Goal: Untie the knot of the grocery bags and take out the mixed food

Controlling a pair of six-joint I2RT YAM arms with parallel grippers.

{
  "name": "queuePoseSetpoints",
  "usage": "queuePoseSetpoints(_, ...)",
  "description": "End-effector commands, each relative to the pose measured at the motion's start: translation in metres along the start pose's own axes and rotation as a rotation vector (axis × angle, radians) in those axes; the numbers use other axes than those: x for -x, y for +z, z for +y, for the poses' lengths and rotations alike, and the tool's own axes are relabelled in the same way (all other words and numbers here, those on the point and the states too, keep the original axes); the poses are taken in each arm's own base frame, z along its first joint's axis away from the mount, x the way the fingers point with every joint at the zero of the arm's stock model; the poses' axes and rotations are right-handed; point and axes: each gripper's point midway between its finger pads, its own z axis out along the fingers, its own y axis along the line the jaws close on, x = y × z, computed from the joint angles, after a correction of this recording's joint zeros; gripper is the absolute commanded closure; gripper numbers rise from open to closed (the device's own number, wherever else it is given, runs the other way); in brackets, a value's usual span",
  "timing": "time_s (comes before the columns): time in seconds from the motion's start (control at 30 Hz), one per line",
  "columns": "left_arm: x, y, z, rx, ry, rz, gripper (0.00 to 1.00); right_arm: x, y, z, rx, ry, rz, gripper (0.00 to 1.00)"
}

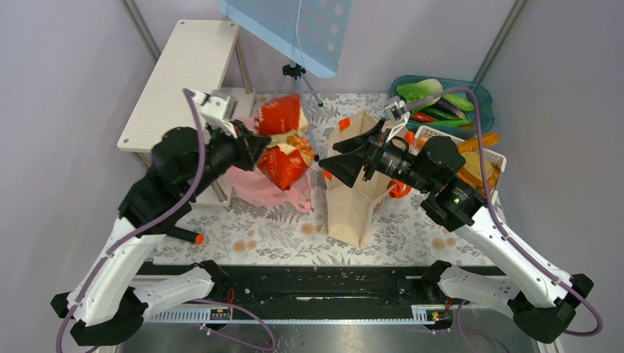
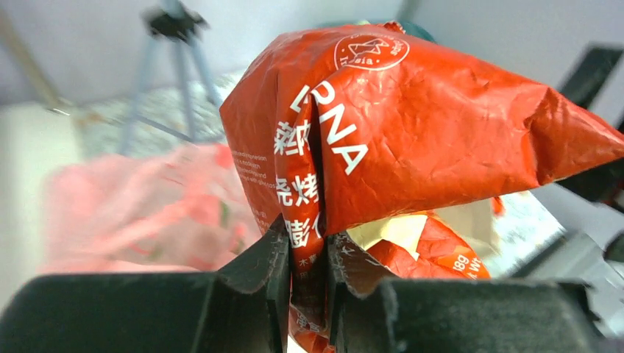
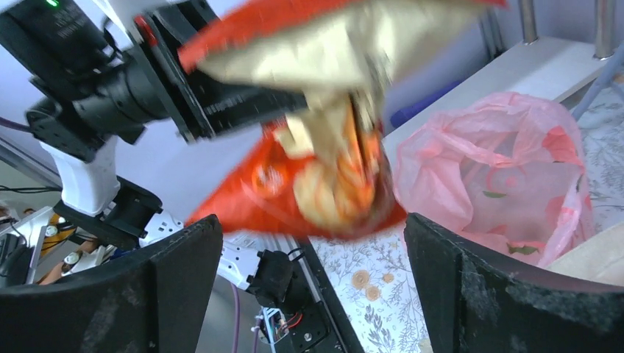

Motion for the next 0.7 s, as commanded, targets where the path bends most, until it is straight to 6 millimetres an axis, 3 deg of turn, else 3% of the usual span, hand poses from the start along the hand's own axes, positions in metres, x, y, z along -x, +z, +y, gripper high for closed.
queuePoseSetpoints(0.0,0.090,-0.048,0.050,0.312,0.156,-0.217,1.00,0.003,-0.011,-0.007,-0.053,-0.050,-0.039,0.01)
queuePoseSetpoints(0.03,0.106,-0.058,0.059,0.372,0.188,-0.238,1.00,0.002,-0.013,-0.008,-0.064,-0.053,-0.041,0.00)
queuePoseSetpoints(0.1,0.119,-0.063,0.083,0.501,0.266,-0.207,1.00,0.000,-0.017,-0.012,-0.078,-0.054,-0.045,0.01)
queuePoseSetpoints(0.27,0.160,-0.056,0.150,0.800,0.327,-0.176,1.00,-0.009,-0.021,-0.014,-0.078,-0.040,-0.033,0.00)
queuePoseSetpoints(0.5,0.201,-0.017,0.235,1.043,0.412,-0.187,1.00,-0.025,-0.034,-0.023,-0.116,-0.027,-0.014,0.01)
queuePoseSetpoints(0.67,0.227,0.016,0.275,1.122,0.500,-0.270,1.00,-0.031,-0.036,-0.030,-0.140,-0.019,-0.003,0.01)
